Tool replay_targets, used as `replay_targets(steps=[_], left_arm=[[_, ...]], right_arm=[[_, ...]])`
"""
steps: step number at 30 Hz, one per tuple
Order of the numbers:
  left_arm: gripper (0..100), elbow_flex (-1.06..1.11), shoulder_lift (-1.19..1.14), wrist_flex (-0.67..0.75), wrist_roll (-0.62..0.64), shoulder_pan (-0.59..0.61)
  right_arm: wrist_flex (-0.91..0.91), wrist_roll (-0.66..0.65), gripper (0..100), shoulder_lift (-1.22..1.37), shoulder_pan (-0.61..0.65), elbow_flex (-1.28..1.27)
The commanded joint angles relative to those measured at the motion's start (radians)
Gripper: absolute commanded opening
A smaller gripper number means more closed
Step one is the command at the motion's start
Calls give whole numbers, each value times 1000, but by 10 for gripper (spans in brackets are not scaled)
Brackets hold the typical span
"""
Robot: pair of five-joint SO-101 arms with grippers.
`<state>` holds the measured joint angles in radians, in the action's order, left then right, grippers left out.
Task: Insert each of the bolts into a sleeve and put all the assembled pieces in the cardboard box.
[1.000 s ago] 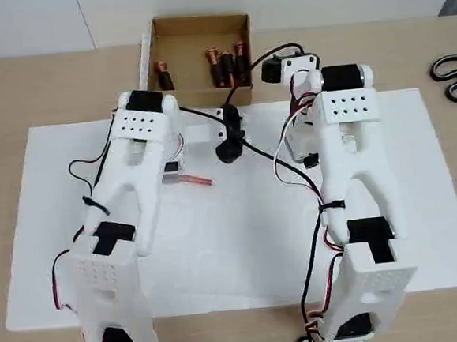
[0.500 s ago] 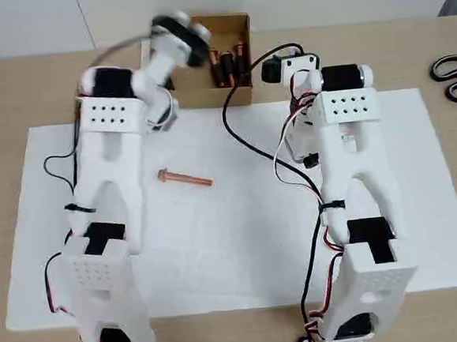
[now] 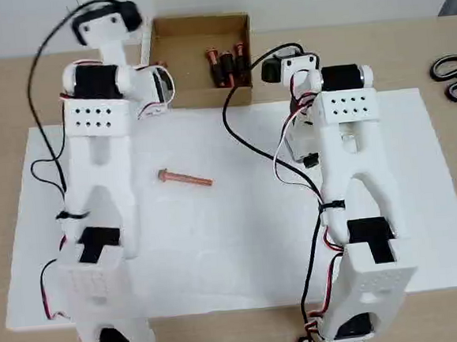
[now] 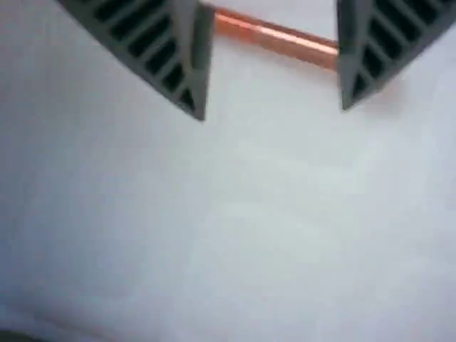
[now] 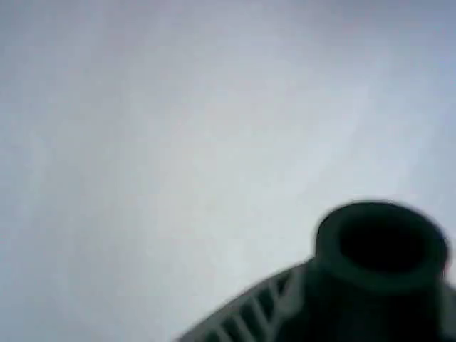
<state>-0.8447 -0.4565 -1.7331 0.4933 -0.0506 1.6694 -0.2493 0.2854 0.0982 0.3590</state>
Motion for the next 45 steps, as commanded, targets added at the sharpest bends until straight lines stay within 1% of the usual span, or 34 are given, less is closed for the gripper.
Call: replay_targets(steps=[1,3,5,8,11,14,16,22,27,34,39,45], left_arm=[[118,105,89,-17,307,8],[117,203,94,-17,457,17],[119,295,94,-12,546,8],[119,367,92,-9,569,-18],[115,418,92,28,574,-55],[115,444,92,60,651,-80],[115,458,92,81,678,-91],[115,538,92,130,687,-92],[115,608,92,190,726,-91],[115,619,84,229,726,-91],[115,616,0,229,727,-89],[115,598,-49,247,727,-23]], right_arm=[[-4,9,28,-62,-2,3],[-5,9,28,-62,-2,3],[-7,9,28,-62,-2,3],[-7,9,28,-62,-2,3],[-7,9,28,-62,-1,3],[-5,9,28,-62,10,3],[-5,9,28,-62,15,3],[-4,9,28,-62,19,3],[-4,9,28,-62,19,3],[-4,9,28,-62,19,3],[-2,9,28,-62,19,3],[-2,9,28,-62,19,3]])
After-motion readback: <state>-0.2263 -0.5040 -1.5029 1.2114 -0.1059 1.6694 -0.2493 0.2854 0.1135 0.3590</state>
